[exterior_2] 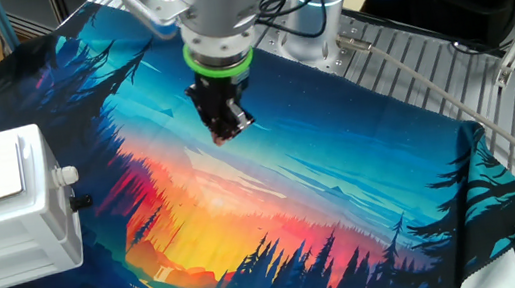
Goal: Grasp the handle and open the drawer
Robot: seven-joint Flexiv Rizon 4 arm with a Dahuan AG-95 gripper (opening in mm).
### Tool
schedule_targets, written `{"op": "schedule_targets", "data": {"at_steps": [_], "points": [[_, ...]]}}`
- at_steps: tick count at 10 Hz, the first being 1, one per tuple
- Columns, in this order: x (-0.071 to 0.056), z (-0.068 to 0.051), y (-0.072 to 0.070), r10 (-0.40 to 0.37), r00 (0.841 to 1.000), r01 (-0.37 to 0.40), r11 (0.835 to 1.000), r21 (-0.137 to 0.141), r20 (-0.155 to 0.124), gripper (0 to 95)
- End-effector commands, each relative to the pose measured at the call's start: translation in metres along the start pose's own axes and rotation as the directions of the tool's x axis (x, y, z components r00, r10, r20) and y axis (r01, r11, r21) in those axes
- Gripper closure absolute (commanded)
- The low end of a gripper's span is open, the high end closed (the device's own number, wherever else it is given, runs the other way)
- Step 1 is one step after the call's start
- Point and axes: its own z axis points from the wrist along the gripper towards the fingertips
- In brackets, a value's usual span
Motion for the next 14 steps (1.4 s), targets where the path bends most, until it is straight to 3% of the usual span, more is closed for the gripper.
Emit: {"op": "schedule_targets", "data": {"at_steps": [1, 3, 6, 8, 14], "points": [[-0.015, -0.005, 0.0, 0.027, 1.0, -0.027, 1.0, 0.009, 0.0, 95.0], [-0.024, -0.008, 0.0, 0.042, 0.999, -0.042, 0.999, 0.009, 0.001, 95.0], [-0.043, -0.011, -0.005, 0.133, 0.991, -0.133, 0.991, 0.007, 0.006, 95.0], [-0.052, -0.012, -0.01, 0.132, 0.991, -0.132, 0.991, 0.006, 0.005, 95.0], [-0.099, -0.01, -0.027, 0.157, 0.988, -0.157, 0.988, 0.003, -0.001, 95.0]]}}
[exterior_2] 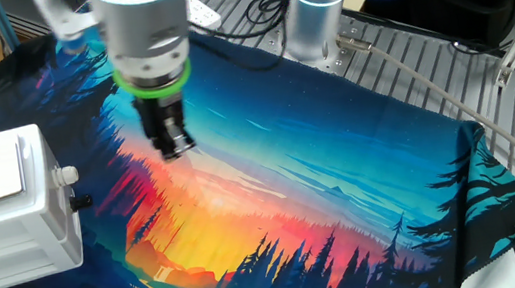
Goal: Grasp the handle and open the drawer
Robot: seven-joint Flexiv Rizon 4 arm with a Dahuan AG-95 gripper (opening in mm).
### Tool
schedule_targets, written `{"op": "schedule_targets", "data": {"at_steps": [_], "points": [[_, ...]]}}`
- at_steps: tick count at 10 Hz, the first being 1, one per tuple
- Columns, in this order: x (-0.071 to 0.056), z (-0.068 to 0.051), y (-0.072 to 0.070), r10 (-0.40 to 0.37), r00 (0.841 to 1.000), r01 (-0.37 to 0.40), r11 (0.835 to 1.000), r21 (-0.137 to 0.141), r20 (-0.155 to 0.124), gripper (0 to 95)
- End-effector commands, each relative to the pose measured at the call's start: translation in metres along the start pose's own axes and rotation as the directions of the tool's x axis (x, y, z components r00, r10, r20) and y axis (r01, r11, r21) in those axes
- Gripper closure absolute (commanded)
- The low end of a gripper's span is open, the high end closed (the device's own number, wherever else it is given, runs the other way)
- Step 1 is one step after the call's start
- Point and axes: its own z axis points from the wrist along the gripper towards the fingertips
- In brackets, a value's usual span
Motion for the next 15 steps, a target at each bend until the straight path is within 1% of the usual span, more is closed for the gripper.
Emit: {"op": "schedule_targets", "data": {"at_steps": [1, 2, 4, 5, 7, 9, 10, 11, 12, 13, 14, 15], "points": [[-0.009, 0.002, -0.003, 0.02, 1.0, -0.02, 1.0, -0.003, 0.0, 95.0], [-0.014, 0.003, -0.007, 0.041, 0.999, -0.041, 0.999, -0.001, 0.0, 95.0], [-0.028, 0.007, -0.016, 0.032, 0.999, -0.032, 0.999, -0.005, 0.007, 95.0], [-0.035, 0.009, -0.02, 0.035, 0.999, -0.035, 0.999, -0.013, 0.01, 95.0], [-0.036, 0.013, -0.025, 0.063, 0.998, -0.063, 0.998, -0.014, 0.019, 95.0], [-0.037, 0.015, -0.031, 0.078, 0.997, -0.078, 0.997, -0.012, 0.016, 95.0], [-0.038, 0.017, -0.037, 0.067, 0.998, -0.067, 0.998, -0.011, 0.015, 95.0], [-0.038, 0.017, -0.041, 0.051, 0.999, -0.051, 0.999, -0.004, 0.004, 95.0], [-0.038, 0.018, -0.042, 0.055, 0.998, -0.056, 0.998, -0.002, -0.008, 95.0], [-0.038, 0.019, -0.041, 0.063, 0.998, -0.063, 0.998, -0.002, -0.006, 95.0], [-0.038, 0.019, -0.041, 0.078, 0.997, -0.078, 0.997, -0.006, 0.003, 95.0], [-0.038, 0.019, -0.041, 0.085, 0.996, -0.085, 0.996, -0.006, 0.002, 95.0]]}}
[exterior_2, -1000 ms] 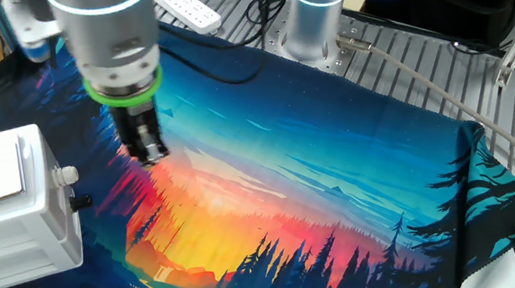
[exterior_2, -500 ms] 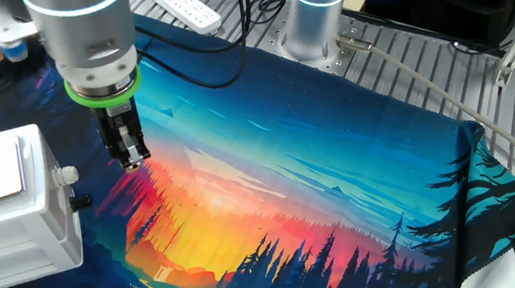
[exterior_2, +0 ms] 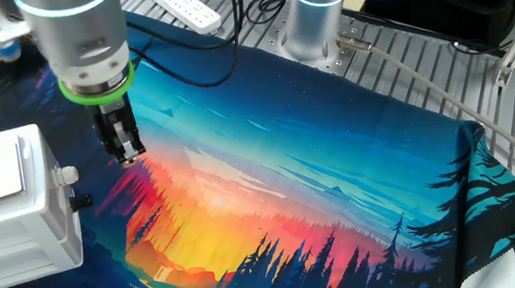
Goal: Grasp the handle and open the drawer
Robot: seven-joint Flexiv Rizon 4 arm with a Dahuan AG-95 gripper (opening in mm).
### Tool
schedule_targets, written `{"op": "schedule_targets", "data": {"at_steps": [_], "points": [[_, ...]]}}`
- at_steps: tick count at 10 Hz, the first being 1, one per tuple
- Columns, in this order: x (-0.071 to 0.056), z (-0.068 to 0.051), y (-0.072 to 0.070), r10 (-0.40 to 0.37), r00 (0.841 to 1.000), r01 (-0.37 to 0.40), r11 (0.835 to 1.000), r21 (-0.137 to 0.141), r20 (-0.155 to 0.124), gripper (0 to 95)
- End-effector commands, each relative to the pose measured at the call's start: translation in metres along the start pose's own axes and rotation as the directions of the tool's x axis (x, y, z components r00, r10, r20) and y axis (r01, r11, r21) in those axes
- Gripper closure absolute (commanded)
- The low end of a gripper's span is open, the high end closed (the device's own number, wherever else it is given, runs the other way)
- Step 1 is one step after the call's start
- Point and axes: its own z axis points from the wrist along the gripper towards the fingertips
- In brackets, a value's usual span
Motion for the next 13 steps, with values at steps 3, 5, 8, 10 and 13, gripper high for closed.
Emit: {"op": "schedule_targets", "data": {"at_steps": [3, 5, 8, 10, 13], "points": [[0.0022, -0.0001, -0.0012, 0.071, 0.997, -0.073, 0.996, -0.049, -0.039, 95.0], [0.0022, -0.0001, -0.0012, 0.034, 0.998, -0.034, 0.999, 0.005, -0.052, 95.0], [0.0022, -0.0001, -0.0012, 0.084, 0.995, -0.084, 0.996, 0.009, -0.054, 95.0], [0.0022, -0.0001, -0.0012, 0.071, 0.996, -0.071, 0.997, -0.001, -0.055, 95.0], [0.0022, -0.0001, -0.0012, 0.025, 0.999, -0.026, 1.0, -0.012, -0.046, 95.0]]}}
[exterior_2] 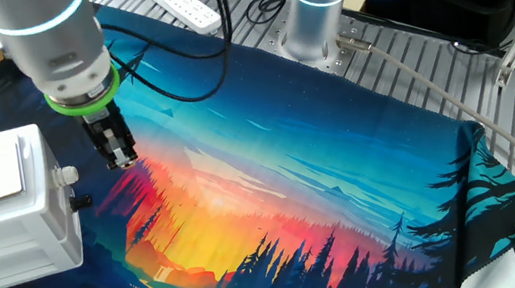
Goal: Grasp the handle and open the drawer
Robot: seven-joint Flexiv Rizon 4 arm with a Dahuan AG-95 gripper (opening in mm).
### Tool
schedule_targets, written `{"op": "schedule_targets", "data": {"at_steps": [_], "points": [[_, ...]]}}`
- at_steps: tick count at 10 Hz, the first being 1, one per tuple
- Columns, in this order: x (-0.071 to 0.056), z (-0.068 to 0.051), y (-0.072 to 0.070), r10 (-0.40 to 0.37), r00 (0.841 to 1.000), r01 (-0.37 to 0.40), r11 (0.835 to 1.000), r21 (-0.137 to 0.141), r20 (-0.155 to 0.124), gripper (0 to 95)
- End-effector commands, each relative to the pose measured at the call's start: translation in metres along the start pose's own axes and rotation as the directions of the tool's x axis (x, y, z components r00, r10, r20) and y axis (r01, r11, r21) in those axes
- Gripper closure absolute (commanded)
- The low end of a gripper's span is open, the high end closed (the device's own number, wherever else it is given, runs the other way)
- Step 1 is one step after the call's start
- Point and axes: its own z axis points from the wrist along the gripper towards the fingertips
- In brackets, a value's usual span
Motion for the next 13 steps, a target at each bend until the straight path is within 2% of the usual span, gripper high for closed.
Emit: {"op": "schedule_targets", "data": {"at_steps": [1, 2, 3, 4, 5, 7, 8, 9, 10, 11, 13], "points": [[0.0002, -0.0001, -0.0002, -0.036, 0.999, 0.036, 0.999, -0.025, 0.01, 95.0], [0.0002, -0.0001, -0.0002, -0.033, 0.999, 0.034, 0.999, -0.035, 0.017, 95.0], [0.0002, -0.0001, -0.0002, -0.065, 0.998, 0.066, 0.997, -0.035, 0.019, 95.0], [0.0002, -0.0001, -0.0002, -0.057, 0.997, 0.058, 0.998, -0.023, 0.043, 95.0], [0.0002, -0.0001, -0.0002, -0.057, 0.997, 0.059, 0.998, -0.029, 0.056, 95.0], [0.0002, -0.0001, -0.0002, -0.079, 0.996, 0.08, 0.996, -0.033, 0.05, 95.0], [0.0002, -0.0001, -0.0002, -0.043, 0.998, 0.045, 0.998, -0.042, 0.049, 95.0], [0.0002, -0.0001, -0.0003, -0.01, 0.999, 0.011, 1.0, -0.027, 0.046, 95.0], [0.0, -0.0001, -0.0002, -0.007, 0.998, 0.006, 1.0, 0.01, 0.06, 95.0], [-0.0001, 0.0, -0.0002, -0.002, 0.998, 0.001, 1.0, 0.013, 0.062, 95.0], [-0.0016, 0.0007, 0.0003, 0.033, 0.998, -0.034, 0.999, 0.033, 0.044, 95.0]]}}
